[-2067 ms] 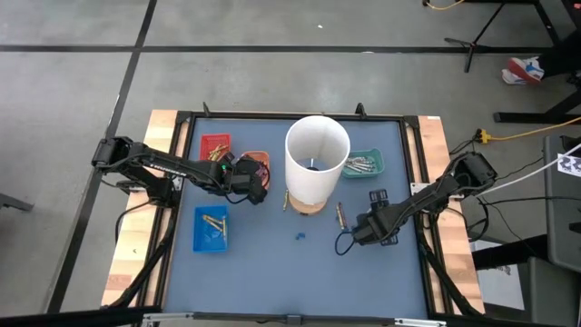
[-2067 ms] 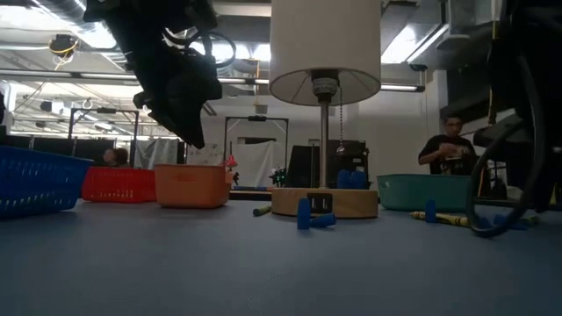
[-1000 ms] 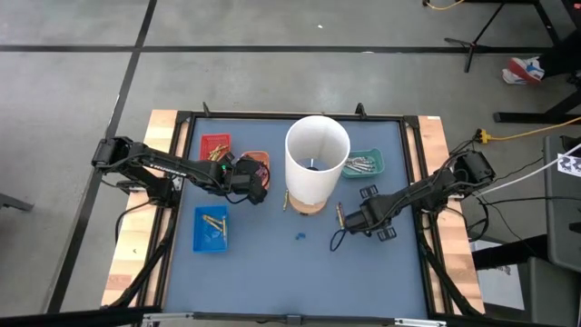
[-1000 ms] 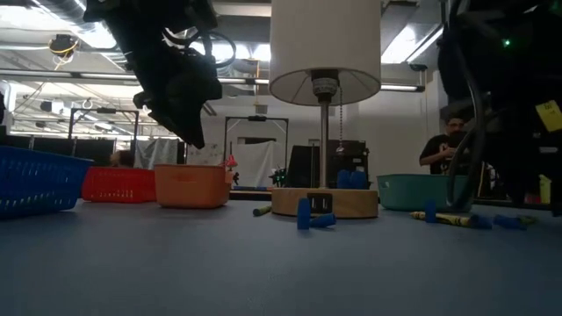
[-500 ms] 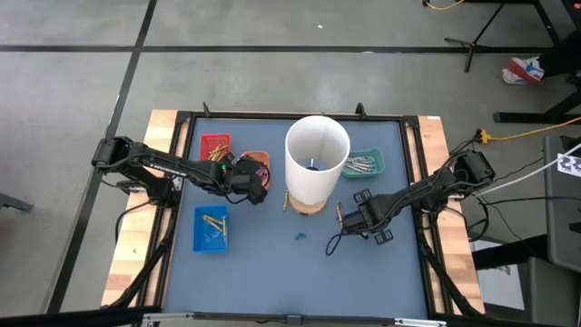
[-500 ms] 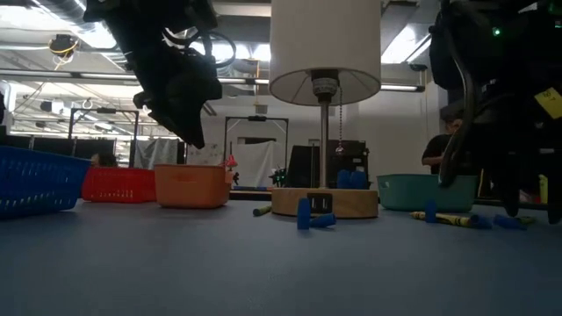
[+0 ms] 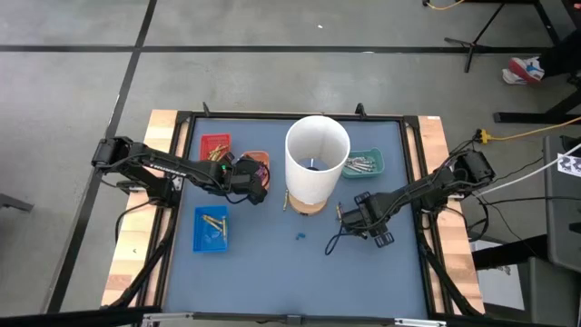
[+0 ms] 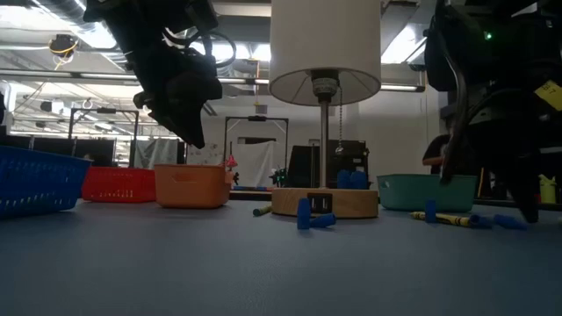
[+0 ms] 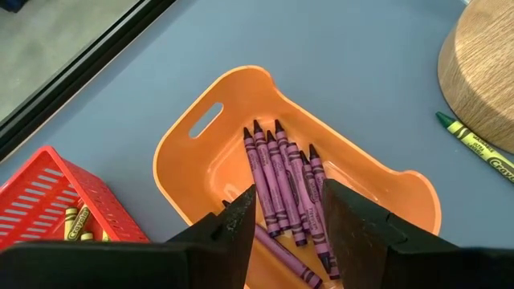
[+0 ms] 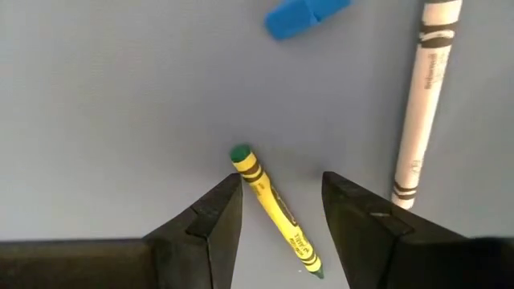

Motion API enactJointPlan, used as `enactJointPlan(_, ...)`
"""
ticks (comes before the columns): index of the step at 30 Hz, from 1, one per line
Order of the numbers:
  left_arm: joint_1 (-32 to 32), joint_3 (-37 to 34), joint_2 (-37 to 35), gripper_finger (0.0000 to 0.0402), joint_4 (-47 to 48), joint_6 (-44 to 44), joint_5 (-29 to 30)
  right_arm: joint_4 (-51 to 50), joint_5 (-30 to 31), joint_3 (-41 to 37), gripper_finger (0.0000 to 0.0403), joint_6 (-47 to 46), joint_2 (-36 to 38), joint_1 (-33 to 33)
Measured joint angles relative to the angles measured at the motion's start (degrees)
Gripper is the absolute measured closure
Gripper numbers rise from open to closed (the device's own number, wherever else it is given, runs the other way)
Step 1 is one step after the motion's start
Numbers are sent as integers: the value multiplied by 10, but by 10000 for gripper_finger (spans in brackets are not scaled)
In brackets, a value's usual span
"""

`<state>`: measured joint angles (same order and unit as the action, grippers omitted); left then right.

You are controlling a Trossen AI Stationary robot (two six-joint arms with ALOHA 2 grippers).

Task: Sort crayons
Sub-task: Put the green crayon into the red bin

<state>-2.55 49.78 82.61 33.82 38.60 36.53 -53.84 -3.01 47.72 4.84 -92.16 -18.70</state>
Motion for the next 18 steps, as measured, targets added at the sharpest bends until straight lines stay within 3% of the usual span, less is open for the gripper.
enactJointPlan(8,0,0,0,273,0,0,0,5,10,-16,241,0,1,0)
enactJointPlan(18,0,0,0,273,0,0,0,13,4,-24,324,-1,2,0)
